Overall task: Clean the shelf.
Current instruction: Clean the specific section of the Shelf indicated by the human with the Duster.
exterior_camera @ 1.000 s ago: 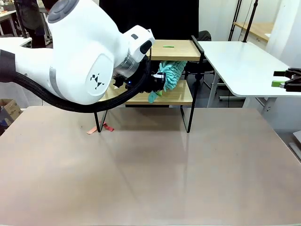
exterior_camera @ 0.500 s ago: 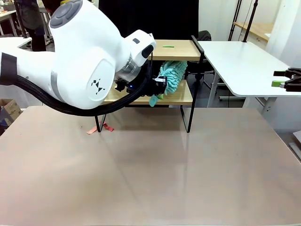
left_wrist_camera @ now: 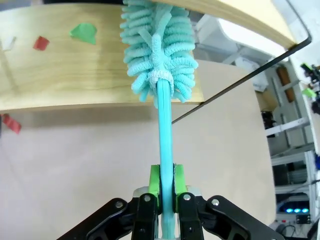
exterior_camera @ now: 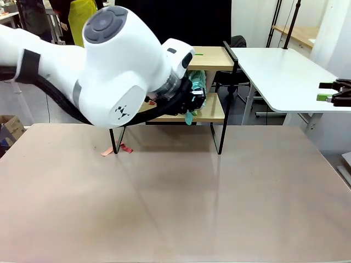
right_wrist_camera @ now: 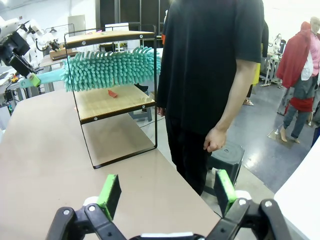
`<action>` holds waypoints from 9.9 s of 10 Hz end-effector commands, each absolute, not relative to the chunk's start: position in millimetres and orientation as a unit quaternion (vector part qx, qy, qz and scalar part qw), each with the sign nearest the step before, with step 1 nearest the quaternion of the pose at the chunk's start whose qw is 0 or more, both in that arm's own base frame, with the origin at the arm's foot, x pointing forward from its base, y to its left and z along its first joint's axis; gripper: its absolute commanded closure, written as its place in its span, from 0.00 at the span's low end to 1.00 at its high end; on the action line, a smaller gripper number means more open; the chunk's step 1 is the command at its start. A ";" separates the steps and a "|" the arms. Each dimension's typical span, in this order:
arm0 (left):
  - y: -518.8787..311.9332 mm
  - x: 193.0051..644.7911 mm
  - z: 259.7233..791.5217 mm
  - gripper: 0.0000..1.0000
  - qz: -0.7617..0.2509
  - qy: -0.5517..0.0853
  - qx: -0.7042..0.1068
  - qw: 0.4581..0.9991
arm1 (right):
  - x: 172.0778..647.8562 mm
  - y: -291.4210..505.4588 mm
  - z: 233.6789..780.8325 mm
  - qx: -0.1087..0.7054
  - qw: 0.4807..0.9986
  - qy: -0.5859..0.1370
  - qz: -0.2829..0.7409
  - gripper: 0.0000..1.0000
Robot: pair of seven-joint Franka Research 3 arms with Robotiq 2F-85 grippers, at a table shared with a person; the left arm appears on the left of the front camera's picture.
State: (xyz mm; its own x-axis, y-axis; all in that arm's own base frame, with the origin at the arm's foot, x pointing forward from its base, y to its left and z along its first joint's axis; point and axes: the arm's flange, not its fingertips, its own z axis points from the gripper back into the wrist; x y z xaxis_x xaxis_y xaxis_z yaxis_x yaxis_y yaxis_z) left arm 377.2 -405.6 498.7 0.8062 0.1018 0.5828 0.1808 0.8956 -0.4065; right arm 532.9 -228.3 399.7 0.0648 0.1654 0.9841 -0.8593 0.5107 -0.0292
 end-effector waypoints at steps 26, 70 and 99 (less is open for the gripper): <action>-321.3 400.1 503.8 0.87 0.020 -0.276 0.127 0.953 | 534.2 -226.0 402.5 0.306 0.660 -0.565 0.388 0.00; -176.2 304.2 558.3 0.87 -0.401 -0.230 -0.070 0.884 | 534.2 -226.0 402.5 0.306 0.660 -0.565 0.388 0.00; -115.6 185.2 658.9 0.87 -0.453 0.127 0.226 0.853 | 534.2 -226.0 402.5 0.306 0.660 -0.565 0.388 0.00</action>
State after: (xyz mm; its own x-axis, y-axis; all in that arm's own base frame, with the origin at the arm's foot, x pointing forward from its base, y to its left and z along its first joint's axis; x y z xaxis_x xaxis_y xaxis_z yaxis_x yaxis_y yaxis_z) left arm 188.0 -116.5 660.4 0.5475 -0.7178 -0.4302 0.8368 0.4685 0.2833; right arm 533.1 -228.0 399.5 0.0648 0.1649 0.9842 -0.8596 0.5101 -0.0289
